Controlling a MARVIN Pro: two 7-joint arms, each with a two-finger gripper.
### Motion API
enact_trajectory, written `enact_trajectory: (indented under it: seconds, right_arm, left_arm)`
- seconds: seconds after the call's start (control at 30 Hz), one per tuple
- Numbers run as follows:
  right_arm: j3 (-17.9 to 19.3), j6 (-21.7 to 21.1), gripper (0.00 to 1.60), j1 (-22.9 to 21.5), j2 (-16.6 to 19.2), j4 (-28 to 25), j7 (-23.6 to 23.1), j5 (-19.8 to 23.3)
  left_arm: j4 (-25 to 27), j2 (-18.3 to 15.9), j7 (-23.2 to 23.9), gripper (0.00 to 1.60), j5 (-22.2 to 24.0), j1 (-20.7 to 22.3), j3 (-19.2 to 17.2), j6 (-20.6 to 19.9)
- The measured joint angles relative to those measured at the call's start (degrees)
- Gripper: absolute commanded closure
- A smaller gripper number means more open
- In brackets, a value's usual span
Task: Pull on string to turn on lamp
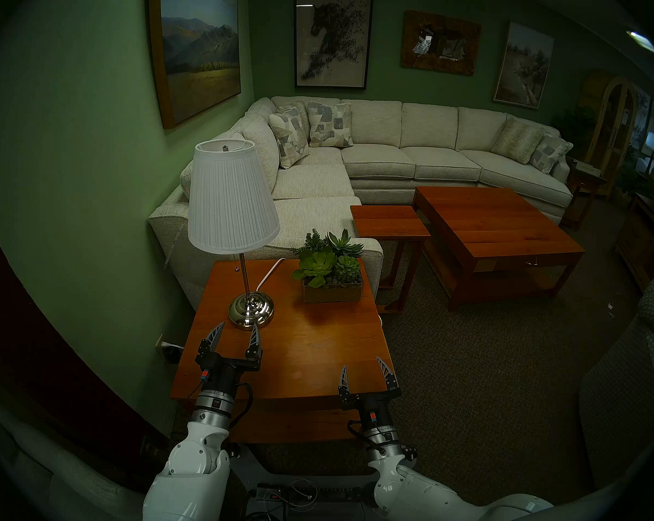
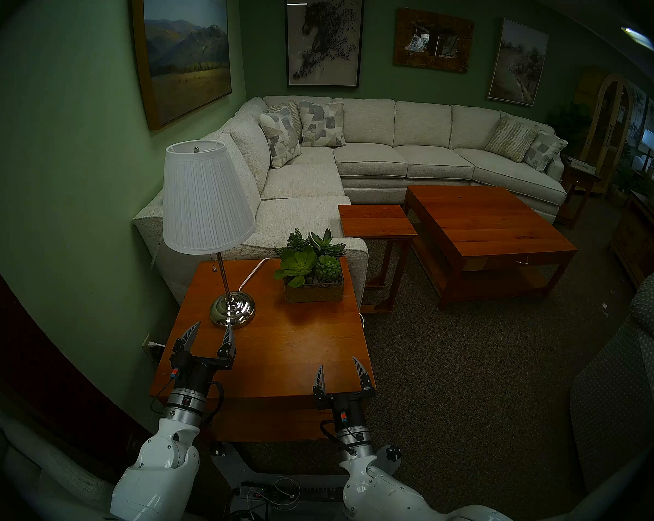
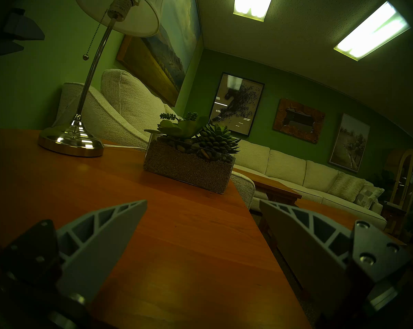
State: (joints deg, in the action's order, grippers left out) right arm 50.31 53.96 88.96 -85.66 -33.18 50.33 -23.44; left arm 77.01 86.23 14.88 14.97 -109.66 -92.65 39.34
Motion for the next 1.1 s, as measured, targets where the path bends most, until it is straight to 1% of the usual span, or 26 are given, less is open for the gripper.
enact_trajectory:
  seconds: [0.2, 0.67, 1.1]
  right_arm:
    - [-0.4, 0.0, 0.0, 0.0, 0.1, 0.0, 0.0, 0.3]
    - [-0.6, 0.0, 0.0, 0.0, -0.1, 0.1, 0.0, 0.3]
    - [-0.2, 0.0, 0.0, 0.0, -0.3, 0.3, 0.0, 0.2]
  left_arm:
    - [0.3, -0.1, -0.6, 0.0, -0.4, 0.5, -0.5, -1.2]
    - [1.5, -0.7, -5.1, 0.0, -4.5, 4.3, -2.0, -4.5]
    - [1.1, -1.1, -8.4, 0.0, -5.9, 10.3, -3.1, -8.9]
